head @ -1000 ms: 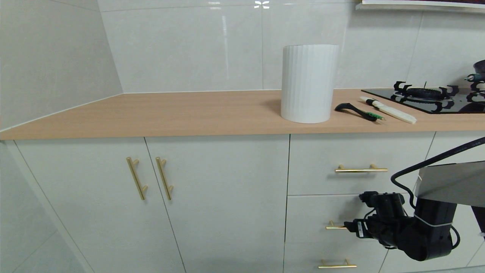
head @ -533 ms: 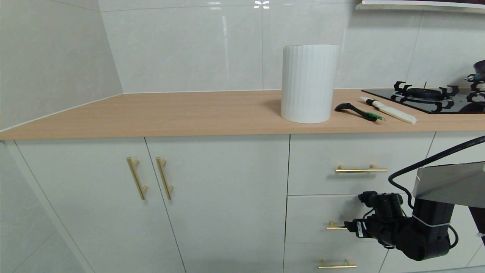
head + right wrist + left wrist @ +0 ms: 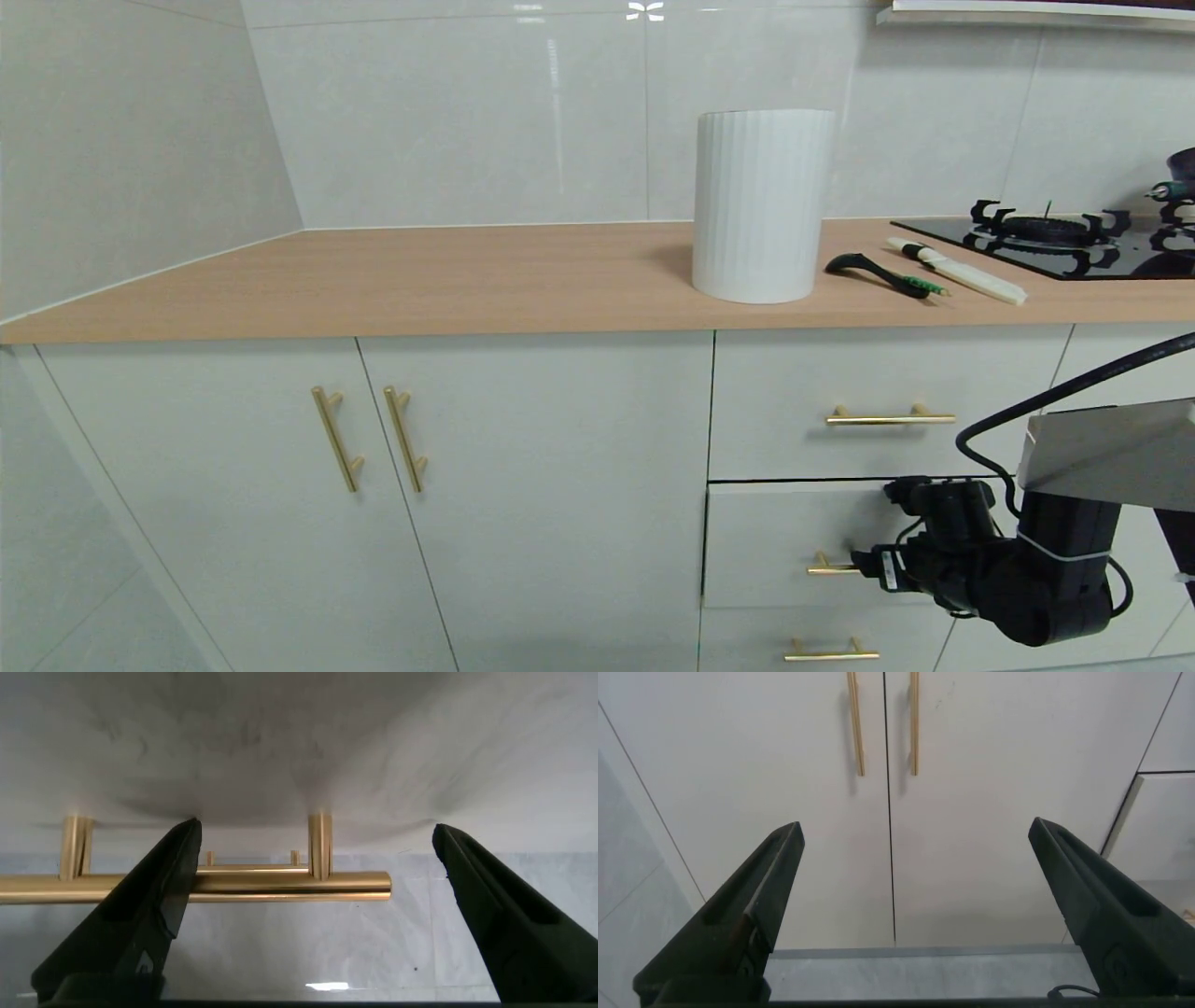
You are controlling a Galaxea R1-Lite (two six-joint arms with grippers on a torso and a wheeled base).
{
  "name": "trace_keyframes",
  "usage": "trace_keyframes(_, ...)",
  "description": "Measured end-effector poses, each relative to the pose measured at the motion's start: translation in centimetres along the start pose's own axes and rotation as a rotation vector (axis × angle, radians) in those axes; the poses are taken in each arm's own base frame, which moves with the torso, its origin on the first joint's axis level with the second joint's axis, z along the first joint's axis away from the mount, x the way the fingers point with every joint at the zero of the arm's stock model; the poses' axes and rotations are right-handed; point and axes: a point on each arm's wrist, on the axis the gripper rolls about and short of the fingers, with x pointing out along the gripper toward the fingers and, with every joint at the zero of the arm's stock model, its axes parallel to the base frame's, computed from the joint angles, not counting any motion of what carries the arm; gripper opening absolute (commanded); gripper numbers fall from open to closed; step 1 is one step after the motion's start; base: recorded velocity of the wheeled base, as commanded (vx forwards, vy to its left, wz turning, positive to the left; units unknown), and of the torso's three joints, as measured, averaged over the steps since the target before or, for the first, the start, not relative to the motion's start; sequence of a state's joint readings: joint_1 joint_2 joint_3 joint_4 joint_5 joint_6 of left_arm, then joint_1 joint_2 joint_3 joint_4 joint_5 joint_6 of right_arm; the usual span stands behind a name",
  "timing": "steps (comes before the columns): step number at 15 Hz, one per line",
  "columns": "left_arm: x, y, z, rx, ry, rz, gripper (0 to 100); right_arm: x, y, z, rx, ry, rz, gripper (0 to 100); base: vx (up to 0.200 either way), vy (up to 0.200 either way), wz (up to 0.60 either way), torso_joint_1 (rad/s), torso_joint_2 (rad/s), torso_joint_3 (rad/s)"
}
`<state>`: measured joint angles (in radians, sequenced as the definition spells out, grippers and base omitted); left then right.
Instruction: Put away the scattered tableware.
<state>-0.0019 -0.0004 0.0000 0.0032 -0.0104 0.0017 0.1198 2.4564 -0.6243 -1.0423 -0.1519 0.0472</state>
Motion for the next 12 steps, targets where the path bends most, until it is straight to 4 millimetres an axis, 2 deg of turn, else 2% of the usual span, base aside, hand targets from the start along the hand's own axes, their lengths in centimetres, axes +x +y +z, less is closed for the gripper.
trace_keyframes(2,0.0,0.0,0.0,0.000,0.000,0.000,100,-1.2,0.0,-0.4,-0.022,0.021,0.004,100,0.000,0.000,0.00,0.000,0.00,0.000)
trace_keyframes(6,0.0,0.0,0.0,0.000,0.000,0.000,100,-6.5,-0.2,-0.3,-0.119,0.082,0.027,100,0.000,0.000,0.00,0.000,0.00,0.000)
trace_keyframes(9,0.0,0.0,0.0,0.000,0.000,-0.001,100,-11.5,-0.4,1.3,-0.142,0.093,0.057,100,0.000,0.000,0.00,0.000,0.00,0.000)
trace_keyframes(12,0.0,0.0,0.0,0.000,0.000,0.000,100,-16.4,-0.8,3.9,-0.131,0.047,0.092,100,0.000,0.000,0.00,0.000,0.00,0.000)
